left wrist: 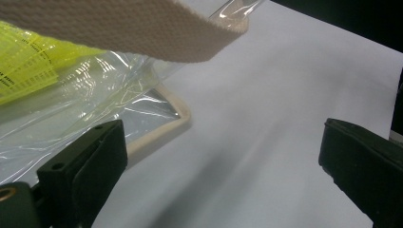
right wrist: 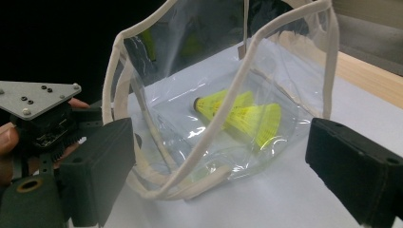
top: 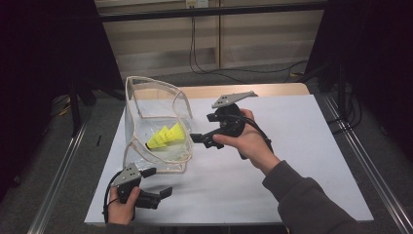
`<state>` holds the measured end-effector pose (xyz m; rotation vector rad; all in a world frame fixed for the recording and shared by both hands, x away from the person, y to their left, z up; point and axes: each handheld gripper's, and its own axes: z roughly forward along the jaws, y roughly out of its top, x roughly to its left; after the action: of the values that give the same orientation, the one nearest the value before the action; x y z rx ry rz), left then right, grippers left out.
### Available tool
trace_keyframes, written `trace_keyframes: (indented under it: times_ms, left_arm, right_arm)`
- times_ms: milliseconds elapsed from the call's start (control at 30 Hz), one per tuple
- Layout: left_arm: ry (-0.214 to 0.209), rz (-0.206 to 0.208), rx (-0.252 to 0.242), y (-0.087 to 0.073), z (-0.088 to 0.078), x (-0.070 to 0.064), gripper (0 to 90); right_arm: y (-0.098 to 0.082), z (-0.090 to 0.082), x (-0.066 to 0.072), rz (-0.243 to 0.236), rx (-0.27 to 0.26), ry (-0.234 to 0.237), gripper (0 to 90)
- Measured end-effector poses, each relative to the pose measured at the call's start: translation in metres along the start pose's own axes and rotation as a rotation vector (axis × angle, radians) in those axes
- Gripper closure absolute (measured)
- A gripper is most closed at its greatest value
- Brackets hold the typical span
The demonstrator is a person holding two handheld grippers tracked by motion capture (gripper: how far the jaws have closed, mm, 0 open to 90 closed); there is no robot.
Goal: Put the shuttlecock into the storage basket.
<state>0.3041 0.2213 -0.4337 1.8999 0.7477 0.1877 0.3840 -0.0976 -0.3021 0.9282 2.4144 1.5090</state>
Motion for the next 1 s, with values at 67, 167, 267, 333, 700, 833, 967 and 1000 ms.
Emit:
trace_keyframes:
  times_ms: [67,167,267,333,700,833,967,1000]
  left_arm:
    - [0.005,0.0,0.0,0.0,0.0,0.001,2.3]
    - [0.004,0.0,0.002,0.0,0.0,0.001,2.3]
    - [0.001,-0.003,-0.007,0.001,0.001,0.0,2.3]
    - [-0.002,-0.002,-0.005,0.001,0.001,0.0,2.3]
    - [0.005,-0.001,-0.003,0.0,0.0,0.002,2.3]
    - [0.003,0.001,0.001,0.0,0.0,0.002,2.3]
    - [0.005,-0.001,0.0,-0.001,-0.001,0.001,2.3]
    - [0.006,-0.004,-0.001,-0.001,-0.002,0.001,2.3]
  right_arm:
    - [-0.002,-0.003,-0.002,0.002,-0.002,-0.005,8.2]
    - [-0.006,-0.008,-0.005,0.011,-0.008,-0.008,7.8]
    - [-0.009,-0.011,-0.008,0.014,-0.004,-0.013,7.6]
    - [-0.01,-0.014,-0.009,0.018,-0.01,-0.014,7.4]
    - [-0.022,-0.022,-0.015,0.029,-0.027,-0.012,6.7]
    - [-0.026,-0.023,-0.015,0.028,-0.031,-0.01,6.6]
    - [-0.03,-0.022,-0.015,0.022,-0.032,0.002,6.4]
    - [-0.031,-0.022,-0.015,0.022,-0.035,0.005,6.3]
